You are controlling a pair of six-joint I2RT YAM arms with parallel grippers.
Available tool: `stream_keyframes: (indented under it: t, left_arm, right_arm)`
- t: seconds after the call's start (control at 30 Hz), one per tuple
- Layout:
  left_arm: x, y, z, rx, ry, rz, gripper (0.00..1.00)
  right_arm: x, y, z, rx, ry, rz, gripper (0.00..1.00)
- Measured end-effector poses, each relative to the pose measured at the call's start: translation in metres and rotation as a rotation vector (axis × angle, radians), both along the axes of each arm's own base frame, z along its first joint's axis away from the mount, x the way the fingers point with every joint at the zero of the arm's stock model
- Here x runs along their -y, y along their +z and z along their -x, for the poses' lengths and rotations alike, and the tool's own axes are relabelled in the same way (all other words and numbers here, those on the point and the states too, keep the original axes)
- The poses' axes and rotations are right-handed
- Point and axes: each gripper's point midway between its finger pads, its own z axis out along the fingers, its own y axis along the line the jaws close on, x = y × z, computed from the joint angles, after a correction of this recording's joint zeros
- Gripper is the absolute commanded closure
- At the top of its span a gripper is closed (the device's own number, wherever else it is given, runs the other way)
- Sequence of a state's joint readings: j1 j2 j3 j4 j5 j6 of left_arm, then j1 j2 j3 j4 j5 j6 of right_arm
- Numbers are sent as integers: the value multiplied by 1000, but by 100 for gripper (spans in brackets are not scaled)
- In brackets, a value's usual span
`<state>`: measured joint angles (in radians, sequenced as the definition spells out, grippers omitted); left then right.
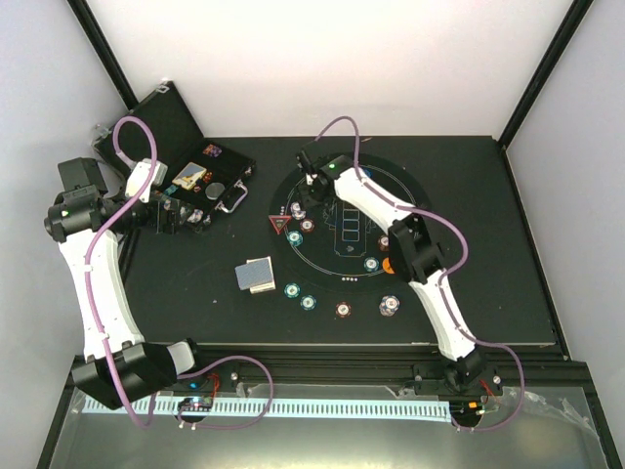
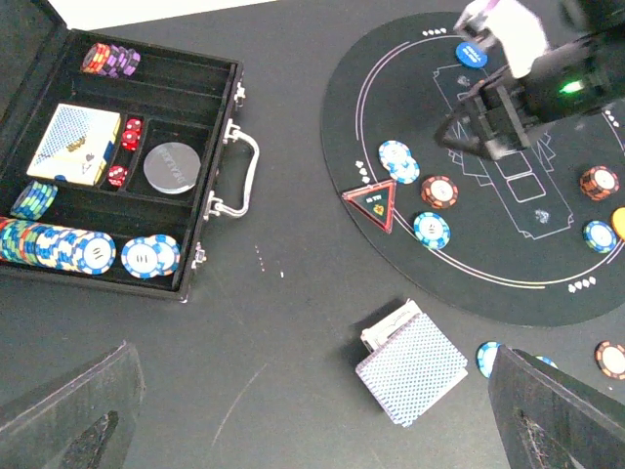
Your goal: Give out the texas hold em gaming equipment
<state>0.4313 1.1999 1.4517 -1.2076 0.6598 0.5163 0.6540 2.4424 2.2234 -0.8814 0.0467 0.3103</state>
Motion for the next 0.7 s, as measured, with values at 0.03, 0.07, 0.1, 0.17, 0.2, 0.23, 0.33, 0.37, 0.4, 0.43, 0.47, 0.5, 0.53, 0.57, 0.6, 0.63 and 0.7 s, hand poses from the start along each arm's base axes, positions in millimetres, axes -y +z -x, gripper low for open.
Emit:
stream_keyframes:
  t: [0.03, 0.07, 0.1, 0.17, 0.2, 0.23, 0.33, 0.37, 0.4, 0.43, 0.47, 0.5, 0.53, 0.57, 0.6, 0.63, 0.7]
  left_arm:
    - [0, 0, 0, 1, 0, 0, 1]
    - [0, 1, 0, 3, 0, -2, 1]
    - [0, 2, 0, 5, 0, -2, 1]
    - [1, 3, 1, 7, -2, 0, 1]
    - [1, 3, 1, 7, -3, 1, 1]
    - [1, 3, 1, 7, -4, 3, 1]
    - [2, 4, 1, 9, -8, 8, 1]
    - [3, 4, 1, 10, -9, 9, 1]
    - [3, 4, 1, 12, -10, 11, 1]
    - [4, 5, 2, 14, -13, 12, 1]
    - [4, 5, 2, 16, -13, 13, 1]
    - [5, 6, 2, 18, -15, 15, 1]
    - [5, 6, 3, 20, -16, 16, 1]
    - [6, 6, 3, 22, -17, 17, 1]
    - [7, 7, 3, 23, -20, 20, 1]
    - [8, 7, 4, 26, -23, 24, 1]
    - [9, 7, 4, 25, -28, 32, 1]
  right_arm:
    - [5, 11, 2, 9, -5, -3, 26]
    - [9, 21, 5, 17, -10, -6, 25]
    - [16, 32, 13, 22, -14, -5, 23]
    - [29, 50, 29, 30, -26, -10, 21]
    - [38, 57, 40, 31, -33, -12, 19]
    - [47, 63, 52, 28, -42, -15, 18]
    - [78, 65, 96, 6, -75, -10, 15]
    - [90, 62, 111, -8, -90, 0, 14]
    - [99, 59, 124, -18, -102, 8, 13]
    - [111, 53, 139, -32, -118, 15, 12]
    - [122, 46, 154, -49, -133, 26, 12]
    - [135, 39, 171, -69, -147, 42, 12]
    - [146, 33, 185, -84, -162, 53, 12]
    - [154, 28, 196, -96, -174, 60, 11]
    - [163, 24, 207, -108, -184, 66, 11]
    - [172, 19, 219, -119, -198, 69, 10]
    - [184, 16, 235, -130, -223, 69, 10]
